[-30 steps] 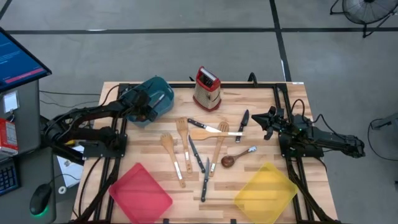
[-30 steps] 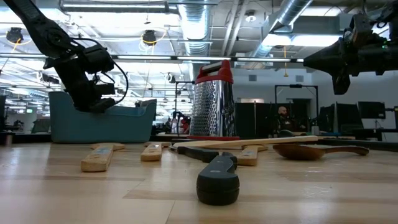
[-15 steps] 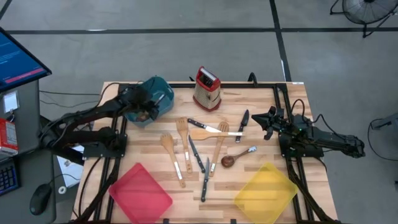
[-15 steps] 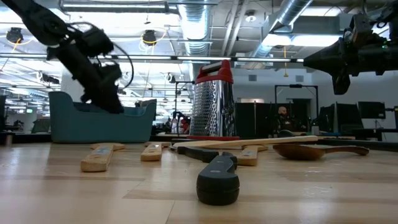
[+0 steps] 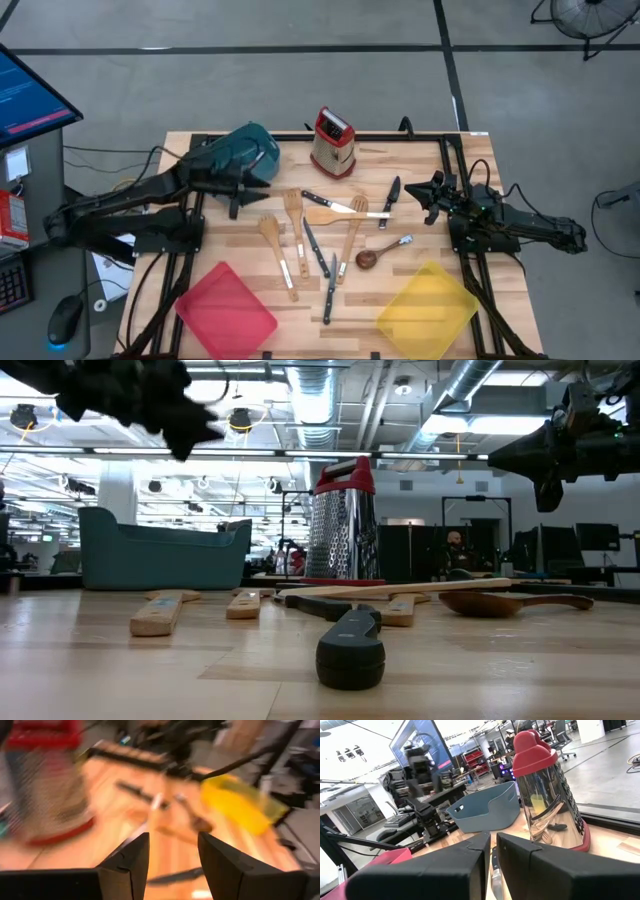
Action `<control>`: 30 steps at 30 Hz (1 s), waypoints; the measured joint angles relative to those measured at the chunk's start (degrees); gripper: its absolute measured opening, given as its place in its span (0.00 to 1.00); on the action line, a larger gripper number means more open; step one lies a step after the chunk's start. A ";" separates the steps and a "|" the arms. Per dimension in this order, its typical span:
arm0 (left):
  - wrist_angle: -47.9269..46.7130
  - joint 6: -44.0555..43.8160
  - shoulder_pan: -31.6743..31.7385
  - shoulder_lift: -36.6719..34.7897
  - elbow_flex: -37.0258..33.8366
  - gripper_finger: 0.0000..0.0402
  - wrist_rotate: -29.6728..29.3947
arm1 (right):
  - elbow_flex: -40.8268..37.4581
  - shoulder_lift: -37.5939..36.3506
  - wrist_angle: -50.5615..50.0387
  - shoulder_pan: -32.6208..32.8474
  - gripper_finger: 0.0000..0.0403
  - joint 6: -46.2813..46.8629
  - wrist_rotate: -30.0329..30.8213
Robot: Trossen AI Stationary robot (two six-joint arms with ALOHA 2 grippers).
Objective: Pick & Place Kitchen Items
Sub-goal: Put the brown wooden spatula into the pink bin
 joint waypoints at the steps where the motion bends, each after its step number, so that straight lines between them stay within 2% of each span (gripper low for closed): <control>1: 1.49 0.85 -1.75 0.10 0.00 0.37 -0.35 | 0.00 0.00 -0.02 0.00 0.11 0.00 0.00; 5: 5.67 2.75 -7.00 3.05 0.09 0.37 -1.83 | 0.00 0.01 0.00 0.00 0.11 0.00 0.01; 10: 5.96 5.39 -9.87 10.63 0.45 0.37 -2.62 | 0.00 0.02 0.00 0.00 0.11 0.05 -0.05; 16: 6.09 11.53 -12.92 22.33 6.03 0.37 -0.40 | -0.02 0.00 0.00 0.02 0.11 0.14 -0.18; 21: 5.98 11.47 -14.85 29.43 10.56 0.37 -0.31 | 0.00 0.02 0.39 0.02 0.11 2.10 -0.18; 25: 5.99 9.92 -15.54 28.53 12.49 0.37 -0.35 | 1.63 0.07 2.18 0.12 0.11 1.22 -0.22; 30: 6.01 6.61 -15.44 19.93 12.81 0.37 -1.31 | 5.32 4.81 1.89 0.11 0.14 -4.28 1.38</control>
